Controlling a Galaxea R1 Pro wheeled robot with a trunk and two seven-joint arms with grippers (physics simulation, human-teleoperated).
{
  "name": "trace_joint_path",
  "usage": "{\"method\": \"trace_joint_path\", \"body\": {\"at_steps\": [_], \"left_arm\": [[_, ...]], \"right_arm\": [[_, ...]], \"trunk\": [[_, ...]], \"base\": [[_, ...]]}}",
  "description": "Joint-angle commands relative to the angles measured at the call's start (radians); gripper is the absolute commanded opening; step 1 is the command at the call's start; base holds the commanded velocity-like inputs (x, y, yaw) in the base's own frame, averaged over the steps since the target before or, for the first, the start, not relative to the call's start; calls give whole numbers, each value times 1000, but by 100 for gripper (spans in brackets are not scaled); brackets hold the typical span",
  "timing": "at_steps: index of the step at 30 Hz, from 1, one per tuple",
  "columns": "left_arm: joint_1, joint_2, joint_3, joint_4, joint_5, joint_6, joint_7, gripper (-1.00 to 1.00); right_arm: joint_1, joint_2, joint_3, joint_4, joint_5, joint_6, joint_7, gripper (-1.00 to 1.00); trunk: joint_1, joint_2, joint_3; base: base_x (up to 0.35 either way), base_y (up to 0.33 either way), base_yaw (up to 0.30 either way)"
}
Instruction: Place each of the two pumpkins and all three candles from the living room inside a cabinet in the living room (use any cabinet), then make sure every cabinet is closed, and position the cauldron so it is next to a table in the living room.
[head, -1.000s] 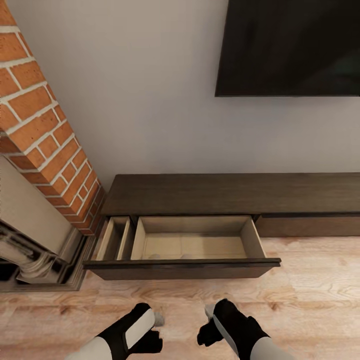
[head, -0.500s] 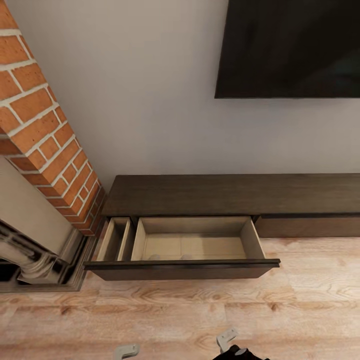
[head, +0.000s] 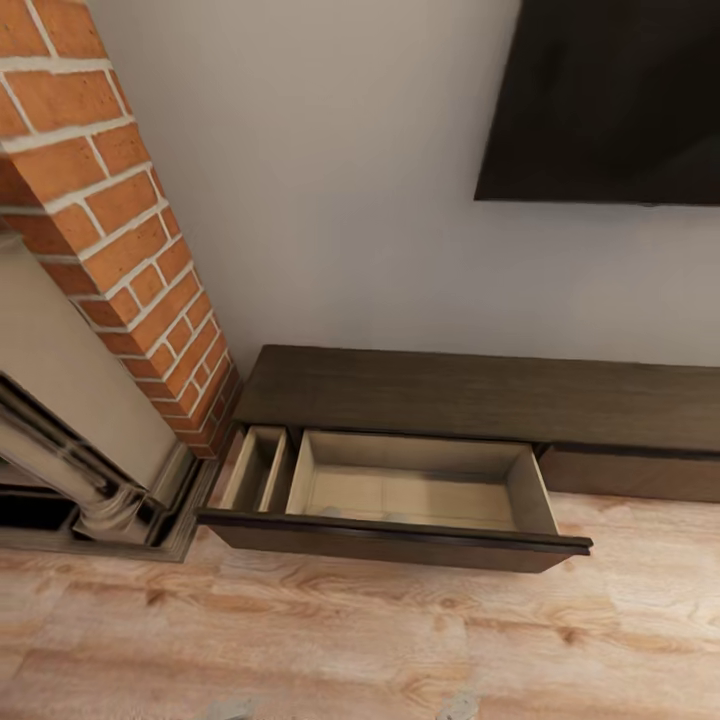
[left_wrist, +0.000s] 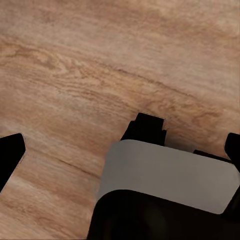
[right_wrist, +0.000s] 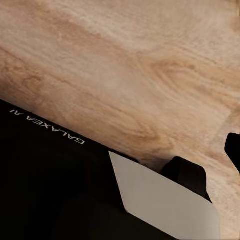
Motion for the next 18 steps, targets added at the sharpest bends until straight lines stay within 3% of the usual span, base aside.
{"method": "trace_joint_path", "body": {"at_steps": [1, 3, 8, 13, 18], "left_arm": [[5, 1, 1, 1, 5, -25, -1, 100], [10, 2, 3, 3, 11, -54, -1, 100], [13, 6, 3, 4, 14, -69, -2, 100], [12, 9, -3, 5, 6, -67, -4, 100], [12, 7, -4, 10, 6, -63, -3, 100]], "right_arm": [[9, 0, -1, 2, -1, -40, 0, 100], [19, -1, -3, 4, -3, -92, 0, 100], [25, -8, -6, 4, -4, -124, -1, 100], [26, 4, 16, 5, 15, -70, -12, 100], [27, -4, 16, 7, 9, -57, -11, 100]], "trunk": [[0, 0, 0], [0, 0, 0], [0, 0, -1], [0, 0, -1], [0, 0, -1]], "base": [[0, 0, 286], [0, 0, 286], [0, 0, 289], [0, 0, 66], [0, 0, 2]]}}
